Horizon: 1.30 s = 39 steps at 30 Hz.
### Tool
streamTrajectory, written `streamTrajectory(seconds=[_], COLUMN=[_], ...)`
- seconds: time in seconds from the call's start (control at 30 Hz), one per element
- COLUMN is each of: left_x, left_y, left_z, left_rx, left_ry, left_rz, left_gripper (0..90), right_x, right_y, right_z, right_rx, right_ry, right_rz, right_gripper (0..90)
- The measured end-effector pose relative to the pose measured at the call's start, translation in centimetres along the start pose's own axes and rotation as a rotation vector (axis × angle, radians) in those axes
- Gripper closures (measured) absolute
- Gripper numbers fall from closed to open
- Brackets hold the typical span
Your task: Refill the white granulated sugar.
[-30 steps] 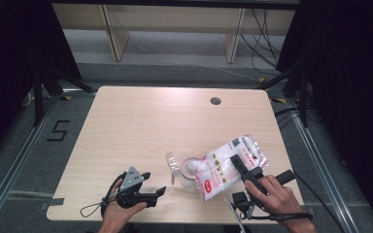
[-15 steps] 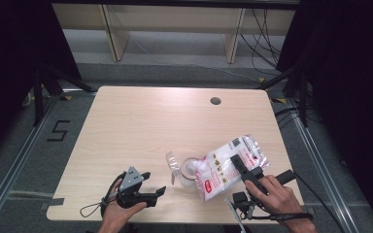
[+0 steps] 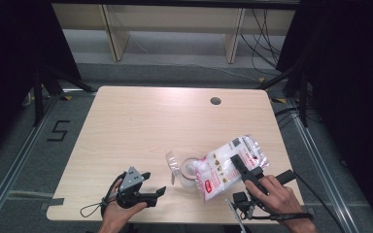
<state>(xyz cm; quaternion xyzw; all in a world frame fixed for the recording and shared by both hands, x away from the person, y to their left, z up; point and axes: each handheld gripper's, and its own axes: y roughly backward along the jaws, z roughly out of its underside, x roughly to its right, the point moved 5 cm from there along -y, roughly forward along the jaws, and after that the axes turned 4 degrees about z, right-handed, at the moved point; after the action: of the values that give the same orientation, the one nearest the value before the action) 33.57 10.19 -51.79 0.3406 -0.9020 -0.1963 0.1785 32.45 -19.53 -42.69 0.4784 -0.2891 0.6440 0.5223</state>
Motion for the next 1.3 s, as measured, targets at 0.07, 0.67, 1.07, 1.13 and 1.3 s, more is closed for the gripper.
streamTrajectory(seconds=[0.07,0.67,1.07,1.13,1.3], left_x=[-0.03,-0.06,-0.07,-0.08,-0.07], left_y=[0.04,0.09,0.09,0.10,0.08], left_z=[-0.02,-0.05,-0.05,-0.05,-0.06], left_rx=[-0.002,-0.001,-0.001,0.000,0.003], left_ry=[-0.010,-0.007,-0.007,-0.006,-0.006], left_rz=[0.000,-0.005,-0.005,-0.006,-0.004], left_gripper=[22.8,22.8,22.8,22.8,22.8], right_x=[0.16,0.19,0.15,0.01,0.16], right_y=[0.01,0.04,0.03,0.02,0.00], right_z=[-0.05,-0.08,-0.03,0.02,0.02], right_rx=[0.007,0.013,0.012,0.008,0.014], right_ry=[0.019,0.023,0.016,0.004,0.019], right_rz=[0.007,0.009,0.007,0.006,0.010], right_gripper=[72.6,73.0,73.2,73.2,73.3])
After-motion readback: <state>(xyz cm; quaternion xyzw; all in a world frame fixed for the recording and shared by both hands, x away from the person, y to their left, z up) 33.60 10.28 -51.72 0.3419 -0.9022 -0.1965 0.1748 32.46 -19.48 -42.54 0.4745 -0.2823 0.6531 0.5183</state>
